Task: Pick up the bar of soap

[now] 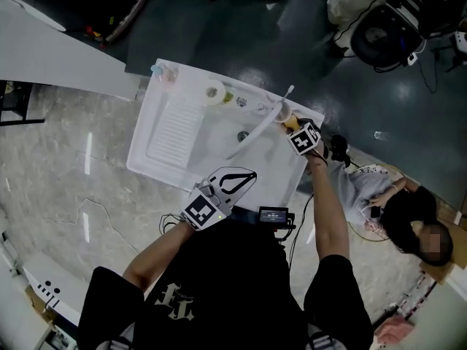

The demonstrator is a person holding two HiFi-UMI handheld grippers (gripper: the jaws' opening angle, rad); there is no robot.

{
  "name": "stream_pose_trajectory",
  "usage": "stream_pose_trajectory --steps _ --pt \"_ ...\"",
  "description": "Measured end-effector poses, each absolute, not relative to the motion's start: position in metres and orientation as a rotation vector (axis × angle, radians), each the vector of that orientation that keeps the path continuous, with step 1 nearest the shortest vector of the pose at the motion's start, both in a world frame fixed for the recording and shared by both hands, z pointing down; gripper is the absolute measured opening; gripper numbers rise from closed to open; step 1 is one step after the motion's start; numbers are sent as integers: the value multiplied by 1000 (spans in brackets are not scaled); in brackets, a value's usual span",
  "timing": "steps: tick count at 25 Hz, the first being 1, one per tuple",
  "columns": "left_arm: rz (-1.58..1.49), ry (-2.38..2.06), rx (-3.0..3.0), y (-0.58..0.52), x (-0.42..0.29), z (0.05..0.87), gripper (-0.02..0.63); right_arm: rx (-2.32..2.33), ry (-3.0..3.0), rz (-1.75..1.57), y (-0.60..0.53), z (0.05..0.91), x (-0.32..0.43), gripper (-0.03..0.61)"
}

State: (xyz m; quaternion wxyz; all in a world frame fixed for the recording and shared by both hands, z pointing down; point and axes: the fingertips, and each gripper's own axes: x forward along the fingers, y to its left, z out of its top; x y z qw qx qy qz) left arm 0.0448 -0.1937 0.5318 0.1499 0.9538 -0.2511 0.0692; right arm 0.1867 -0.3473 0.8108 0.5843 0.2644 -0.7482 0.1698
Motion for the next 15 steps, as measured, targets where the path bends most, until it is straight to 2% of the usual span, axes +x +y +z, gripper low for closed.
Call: stream_pose_trajectory --steps 15 --pt "192 -721 2744 -200 39 539 8 527 -1748 376 -348 817 181 187"
